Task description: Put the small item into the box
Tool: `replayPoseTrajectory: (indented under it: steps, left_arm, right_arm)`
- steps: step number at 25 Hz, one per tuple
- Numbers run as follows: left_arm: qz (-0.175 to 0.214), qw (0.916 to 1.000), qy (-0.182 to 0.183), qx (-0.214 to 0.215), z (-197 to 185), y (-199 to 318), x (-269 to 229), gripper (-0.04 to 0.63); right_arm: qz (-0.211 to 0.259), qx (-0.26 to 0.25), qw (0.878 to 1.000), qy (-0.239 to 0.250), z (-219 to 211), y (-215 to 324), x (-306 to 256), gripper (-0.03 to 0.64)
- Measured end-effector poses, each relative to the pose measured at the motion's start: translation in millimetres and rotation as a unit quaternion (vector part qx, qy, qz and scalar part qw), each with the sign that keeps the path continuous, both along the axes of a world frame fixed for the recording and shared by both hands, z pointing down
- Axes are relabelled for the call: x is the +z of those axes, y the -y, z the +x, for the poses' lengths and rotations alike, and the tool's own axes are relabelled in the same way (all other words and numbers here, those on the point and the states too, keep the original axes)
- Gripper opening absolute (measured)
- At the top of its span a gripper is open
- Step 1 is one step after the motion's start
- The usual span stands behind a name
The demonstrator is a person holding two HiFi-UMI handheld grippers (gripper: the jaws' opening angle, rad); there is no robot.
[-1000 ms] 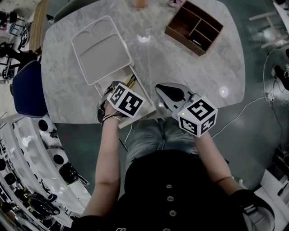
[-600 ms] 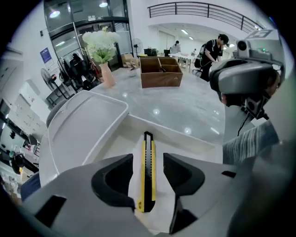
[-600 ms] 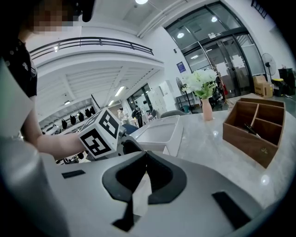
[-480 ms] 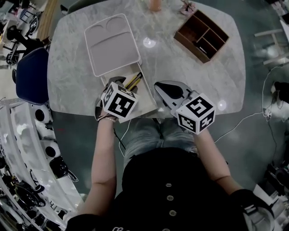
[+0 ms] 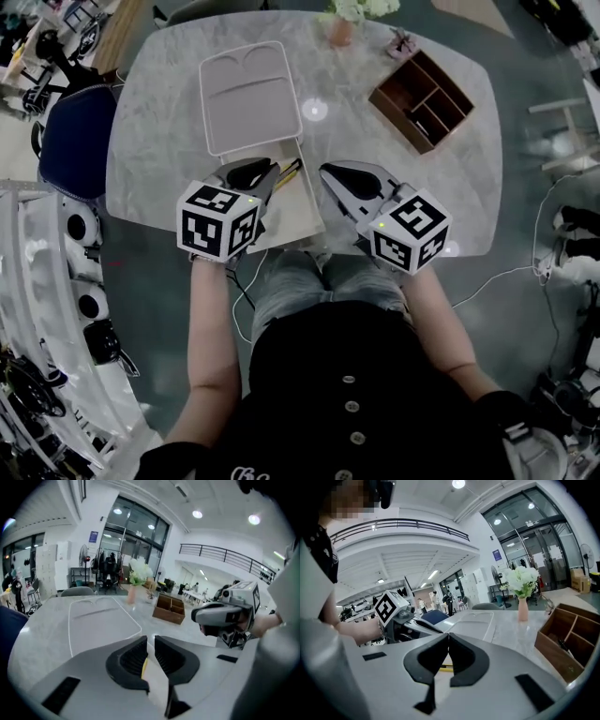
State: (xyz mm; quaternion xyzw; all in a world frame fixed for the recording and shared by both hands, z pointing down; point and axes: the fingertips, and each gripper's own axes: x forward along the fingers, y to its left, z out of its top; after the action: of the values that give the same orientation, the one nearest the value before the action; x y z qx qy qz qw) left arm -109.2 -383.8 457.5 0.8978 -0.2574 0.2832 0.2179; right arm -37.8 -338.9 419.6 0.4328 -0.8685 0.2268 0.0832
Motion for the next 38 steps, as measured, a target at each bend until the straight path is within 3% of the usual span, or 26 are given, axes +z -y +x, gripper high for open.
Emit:
replayPoseTrajectory:
  steps: [3,8,13,21,28,38]
  left_arm:
    - [0.036,0.9980,-0.039,-0.033,-9.6,7.5,-24.8,0.045]
    - [0.102,0.9898,-0.084,-0.054,-24.9,10.3,-62.8,0.030]
    - [0.132,0.9798,-0.135,-0.066,-38.8,4.4,-99.5,0.020]
    - [0.134,0.9684,-0.169,-0.125,-69.6,-13.7,-127.9,0.018]
    - [0.152,0.9574,-0.206,-0.134,-75.3,-26.2,-136.8,0.019]
    - [0.097,0.9644,-0.171,-0.178,-94.0,-39.8,-104.9,0.019]
  right_arm:
    - [0.017,-0.013,1.000,0.004,-4.9,4.5,-13.7,0.002]
    - [0.045,-0.044,0.998,0.012,-18.7,10.8,-33.3,0.002]
    - [0.075,-0.063,0.995,0.013,-29.1,18.4,-54.4,0.002]
    - [0.095,-0.092,0.991,-0.002,-58.0,20.6,-76.2,0.003]
    - [0.107,-0.116,0.987,0.005,-83.4,15.9,-82.8,0.003]
    - [0.099,-0.157,0.983,0.004,-114.1,2.4,-78.2,0.002]
